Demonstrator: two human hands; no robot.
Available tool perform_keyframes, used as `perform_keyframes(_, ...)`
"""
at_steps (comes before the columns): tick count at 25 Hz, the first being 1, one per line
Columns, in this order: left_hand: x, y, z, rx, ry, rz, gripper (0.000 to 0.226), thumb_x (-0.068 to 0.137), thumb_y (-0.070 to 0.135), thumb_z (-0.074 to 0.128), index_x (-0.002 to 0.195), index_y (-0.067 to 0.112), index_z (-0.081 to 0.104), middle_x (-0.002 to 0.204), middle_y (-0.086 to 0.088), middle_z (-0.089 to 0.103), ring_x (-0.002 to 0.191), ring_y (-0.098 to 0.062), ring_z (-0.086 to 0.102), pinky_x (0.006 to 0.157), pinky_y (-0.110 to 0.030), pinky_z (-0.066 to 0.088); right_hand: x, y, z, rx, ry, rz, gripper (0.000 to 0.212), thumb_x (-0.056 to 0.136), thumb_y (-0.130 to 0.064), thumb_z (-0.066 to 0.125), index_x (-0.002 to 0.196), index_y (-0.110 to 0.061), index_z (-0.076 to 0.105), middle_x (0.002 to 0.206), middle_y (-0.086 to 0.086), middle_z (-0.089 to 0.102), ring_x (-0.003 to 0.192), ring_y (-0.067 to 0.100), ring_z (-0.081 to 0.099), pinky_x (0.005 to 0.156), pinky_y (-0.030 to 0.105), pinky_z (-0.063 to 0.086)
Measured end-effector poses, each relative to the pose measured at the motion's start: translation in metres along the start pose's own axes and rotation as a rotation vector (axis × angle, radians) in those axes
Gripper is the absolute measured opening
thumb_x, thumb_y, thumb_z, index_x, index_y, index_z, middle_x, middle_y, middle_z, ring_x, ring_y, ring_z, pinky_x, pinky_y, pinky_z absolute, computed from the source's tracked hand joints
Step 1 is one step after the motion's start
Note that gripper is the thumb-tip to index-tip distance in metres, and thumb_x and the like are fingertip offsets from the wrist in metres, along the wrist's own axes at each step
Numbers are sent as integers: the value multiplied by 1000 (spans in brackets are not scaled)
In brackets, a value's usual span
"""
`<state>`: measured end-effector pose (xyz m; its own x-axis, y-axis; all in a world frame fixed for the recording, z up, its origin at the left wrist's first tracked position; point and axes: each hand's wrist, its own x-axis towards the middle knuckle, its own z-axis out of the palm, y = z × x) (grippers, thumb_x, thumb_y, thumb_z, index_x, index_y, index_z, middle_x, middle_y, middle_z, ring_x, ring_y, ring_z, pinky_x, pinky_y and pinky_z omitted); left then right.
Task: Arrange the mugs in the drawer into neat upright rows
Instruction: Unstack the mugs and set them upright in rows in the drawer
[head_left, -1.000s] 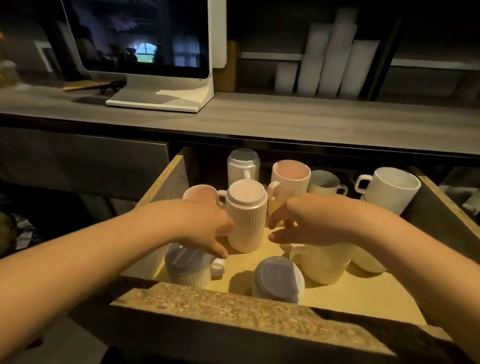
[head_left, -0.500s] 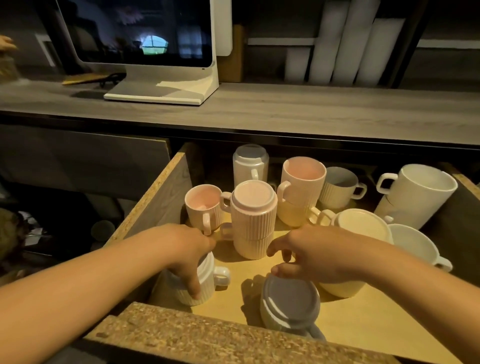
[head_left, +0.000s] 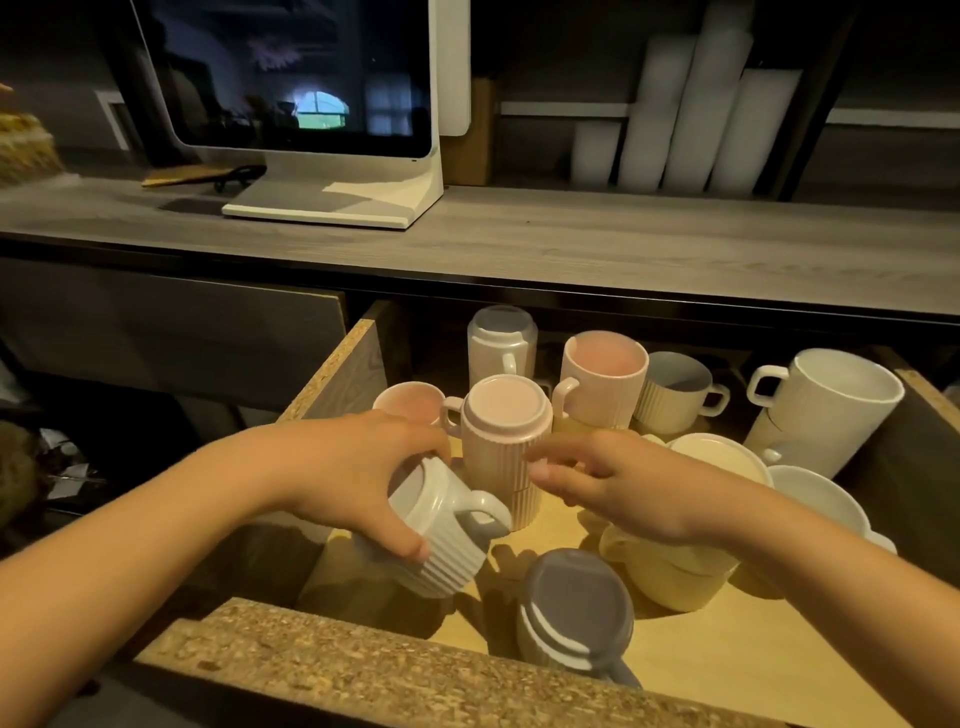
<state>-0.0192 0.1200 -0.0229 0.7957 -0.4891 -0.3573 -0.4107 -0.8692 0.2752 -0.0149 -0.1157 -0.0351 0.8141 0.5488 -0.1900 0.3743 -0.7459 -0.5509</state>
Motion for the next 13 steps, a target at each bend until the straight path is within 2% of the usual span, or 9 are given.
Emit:
perform_keyframes(3, -18, 2, -9, -128, 142, 128, 67, 65, 50, 74, 121, 45, 37, 121, 27, 43, 109, 5, 44, 83, -9, 44, 0, 0, -1, 369, -5, 5, 47, 87, -53, 41, 131, -36, 43, 124, -14, 53, 106, 11, 59, 90, 30, 54)
perform_keyframes(6, -27, 4, -10, -276, 293, 214, 68, 57, 54, 71, 117, 47, 41, 120, 29, 48, 113, 6, 47, 91, -20, 48, 0, 1, 2, 689, -139, 30, 60, 77, -57, 52, 133, -39, 41, 131, -11, 54, 115, 18, 58, 97, 36, 51)
perform_keyframes(8, -28, 4, -7, -318, 376, 247, 67, 56, 51, 72, 116, 44, 42, 116, 29, 49, 112, 4, 49, 90, -18, 48, 0, -1, 6, 861, -182, 30, 49, 78, -51, 57, 126, -42, 47, 125, -9, 60, 111, 21, 62, 92, 34, 54)
perform_keyframes(10, -28, 5, -6, -354, 430, 272, 66, 56, 49, 72, 114, 44, 42, 114, 31, 48, 112, 5, 48, 87, -12, 48, 0, -5, 9, 1001, -200, 23, 39, 81, -45, 60, 119, -43, 53, 121, -10, 63, 108, 17, 65, 85, 33, 57)
perform_keyframes(13, -31, 1, -6, -415, 427, 267, 64, 56, 45, 74, 109, 48, 40, 113, 31, 47, 114, 7, 46, 86, -6, 44, 5, -12, 14, 1118, -167, 9, 42, 77, -42, 64, 119, -35, 58, 123, -2, 62, 106, 21, 66, 79, 33, 58)
